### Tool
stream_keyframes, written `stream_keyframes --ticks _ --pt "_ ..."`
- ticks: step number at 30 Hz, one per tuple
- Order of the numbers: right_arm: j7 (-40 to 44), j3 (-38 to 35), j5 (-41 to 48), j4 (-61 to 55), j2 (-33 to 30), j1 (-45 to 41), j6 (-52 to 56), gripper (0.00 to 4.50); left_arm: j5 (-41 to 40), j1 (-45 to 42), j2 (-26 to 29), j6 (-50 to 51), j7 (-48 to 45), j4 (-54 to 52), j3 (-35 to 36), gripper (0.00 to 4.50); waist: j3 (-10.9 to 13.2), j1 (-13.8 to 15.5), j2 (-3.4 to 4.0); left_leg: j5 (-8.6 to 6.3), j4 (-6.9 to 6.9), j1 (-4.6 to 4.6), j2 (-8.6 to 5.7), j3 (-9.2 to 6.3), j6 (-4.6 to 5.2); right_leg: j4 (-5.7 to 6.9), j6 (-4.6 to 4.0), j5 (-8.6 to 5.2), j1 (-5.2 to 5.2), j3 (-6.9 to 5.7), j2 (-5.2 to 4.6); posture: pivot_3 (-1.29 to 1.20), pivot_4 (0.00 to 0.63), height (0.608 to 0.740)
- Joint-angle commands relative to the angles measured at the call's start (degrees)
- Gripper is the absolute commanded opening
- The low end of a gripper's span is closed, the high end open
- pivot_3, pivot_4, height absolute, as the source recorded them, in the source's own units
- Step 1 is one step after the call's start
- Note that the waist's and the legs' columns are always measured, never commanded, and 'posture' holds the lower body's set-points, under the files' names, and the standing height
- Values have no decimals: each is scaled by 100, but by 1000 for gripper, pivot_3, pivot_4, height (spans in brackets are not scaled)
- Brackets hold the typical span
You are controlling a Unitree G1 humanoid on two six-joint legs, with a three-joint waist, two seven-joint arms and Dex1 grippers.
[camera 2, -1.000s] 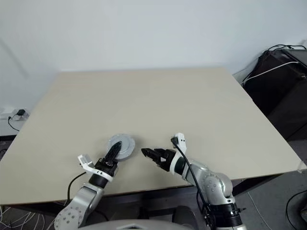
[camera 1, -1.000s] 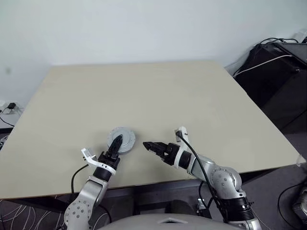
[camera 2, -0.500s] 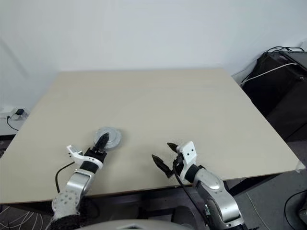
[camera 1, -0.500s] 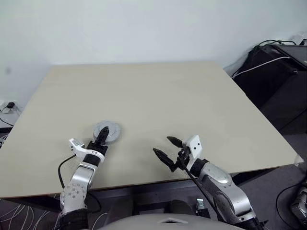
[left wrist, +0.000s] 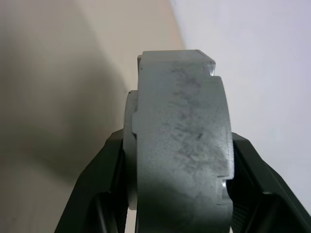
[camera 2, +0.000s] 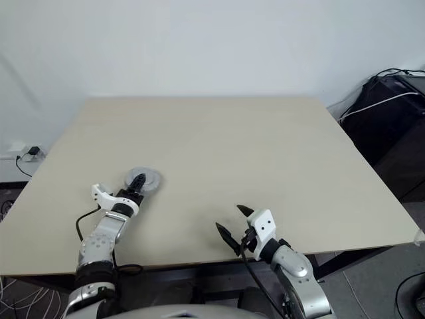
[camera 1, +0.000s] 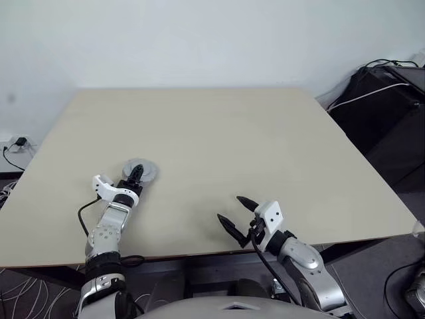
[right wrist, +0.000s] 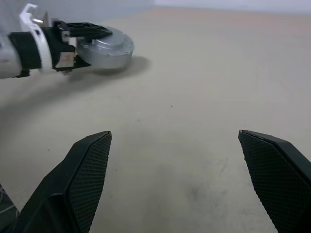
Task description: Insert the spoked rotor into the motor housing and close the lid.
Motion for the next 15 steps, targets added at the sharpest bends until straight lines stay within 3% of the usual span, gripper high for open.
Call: stream_keyframes --ticks 1,15 --pt "-14 -78 -18 -86 62 20 -154 4500 267 -542 40 -187 -111 236 -15 2104 -2 1 -3 0 0 0 0 0 0 0 0 0 0 0 0 0 0 740" --pt "-9 -101 25 -109 142 -95 141 4500 1007 -1388 111 -451 -37 1425 214 2104 -7 -5 -8 -3 -1 0 0 -1 4 3 6 8 -3 2 -6 0 0 740"
